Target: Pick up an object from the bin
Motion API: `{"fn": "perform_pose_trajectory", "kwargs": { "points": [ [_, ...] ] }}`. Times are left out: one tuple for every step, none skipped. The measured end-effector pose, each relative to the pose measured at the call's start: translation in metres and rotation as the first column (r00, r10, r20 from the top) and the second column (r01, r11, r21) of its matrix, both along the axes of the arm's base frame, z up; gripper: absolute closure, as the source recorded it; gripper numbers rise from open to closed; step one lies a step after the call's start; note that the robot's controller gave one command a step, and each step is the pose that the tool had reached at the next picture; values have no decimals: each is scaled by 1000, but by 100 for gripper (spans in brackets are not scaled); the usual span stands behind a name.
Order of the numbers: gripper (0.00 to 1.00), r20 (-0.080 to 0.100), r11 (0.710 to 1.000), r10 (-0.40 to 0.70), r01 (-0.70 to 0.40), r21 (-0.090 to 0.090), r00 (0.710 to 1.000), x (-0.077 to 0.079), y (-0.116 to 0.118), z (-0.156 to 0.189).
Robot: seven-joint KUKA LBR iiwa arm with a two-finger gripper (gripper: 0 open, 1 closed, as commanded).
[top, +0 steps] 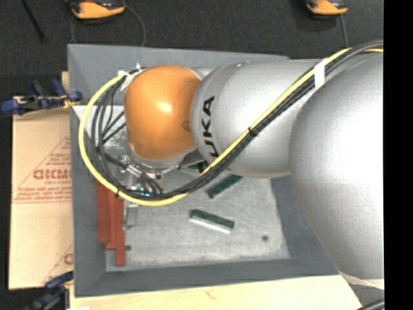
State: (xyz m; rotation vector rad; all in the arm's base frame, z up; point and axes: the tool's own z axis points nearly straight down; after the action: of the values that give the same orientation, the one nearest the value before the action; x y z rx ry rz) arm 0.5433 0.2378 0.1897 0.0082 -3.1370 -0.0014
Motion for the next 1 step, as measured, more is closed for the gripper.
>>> {"fn": "perform_pose_trajectory", "kwargs": {
  "points": [
    [0, 9, 953, 303, -303, -2, 953, 43, -10, -25]
  ]
}}
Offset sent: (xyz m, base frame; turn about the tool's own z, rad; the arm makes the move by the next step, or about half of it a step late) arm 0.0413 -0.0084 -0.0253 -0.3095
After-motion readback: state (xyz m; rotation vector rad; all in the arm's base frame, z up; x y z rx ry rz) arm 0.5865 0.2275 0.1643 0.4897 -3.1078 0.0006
